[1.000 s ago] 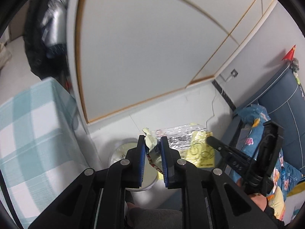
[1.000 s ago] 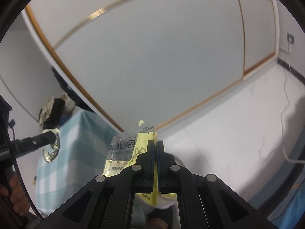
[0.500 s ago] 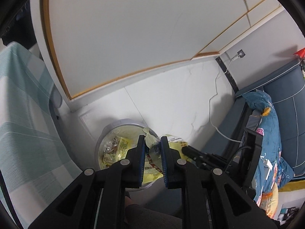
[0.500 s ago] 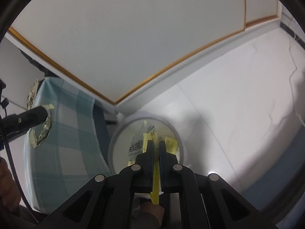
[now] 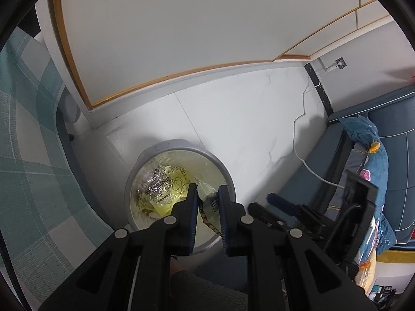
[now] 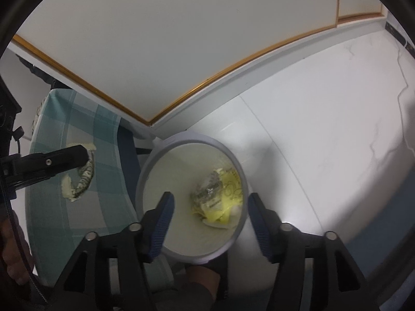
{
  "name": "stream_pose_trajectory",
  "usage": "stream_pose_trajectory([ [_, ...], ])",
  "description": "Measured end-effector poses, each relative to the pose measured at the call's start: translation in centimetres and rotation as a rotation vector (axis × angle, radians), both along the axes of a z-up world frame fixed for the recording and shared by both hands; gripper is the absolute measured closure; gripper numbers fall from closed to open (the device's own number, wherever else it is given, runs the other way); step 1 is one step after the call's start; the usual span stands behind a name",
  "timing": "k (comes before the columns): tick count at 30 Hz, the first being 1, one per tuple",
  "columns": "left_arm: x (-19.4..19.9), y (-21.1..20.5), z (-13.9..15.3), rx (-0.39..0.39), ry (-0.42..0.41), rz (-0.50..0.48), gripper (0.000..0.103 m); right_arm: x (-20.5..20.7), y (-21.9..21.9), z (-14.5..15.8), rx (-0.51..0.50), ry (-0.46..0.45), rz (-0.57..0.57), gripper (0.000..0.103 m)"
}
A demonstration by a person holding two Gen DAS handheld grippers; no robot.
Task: Collect trash
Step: 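Open the right tool over the bin to drop the printed bag, then open the left tool over the bin to drop the crumpled wrapper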
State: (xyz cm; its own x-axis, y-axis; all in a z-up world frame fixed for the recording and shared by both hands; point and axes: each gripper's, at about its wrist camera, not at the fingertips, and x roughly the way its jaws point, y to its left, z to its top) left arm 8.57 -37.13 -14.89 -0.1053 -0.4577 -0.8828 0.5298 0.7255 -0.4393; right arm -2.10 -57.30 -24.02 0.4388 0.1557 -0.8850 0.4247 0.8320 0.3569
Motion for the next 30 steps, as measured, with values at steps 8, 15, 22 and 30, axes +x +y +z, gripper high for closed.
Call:
stream_pose_trajectory([
  [8, -0.2, -0.5, -1.4, 0.064, 0.018, -0.011, 0.092, -0.8, -0.7, 1.2, -0.004, -0.021, -0.020, 0.034],
  [15, -0.9, -1.1, -2.3, 0.132, 0.040, -0.036, 0.091, -1.6, -1.6, 2.3, 0.002, -0.049, -0.050, 0.029],
  [22, -1.2, -1.1, -2.3, 0.171, 0.028, -0.047, 0.068, -2.1, -2.0, 2.9, 0.007, -0.062, -0.065, 0.026],
  [30, -1.4, 0.6, -0.6, 0.193, -0.117, 0.013, 0.037, -2.3, -1.4, 3.7, 0.021, -0.081, -0.051, 0.021],
])
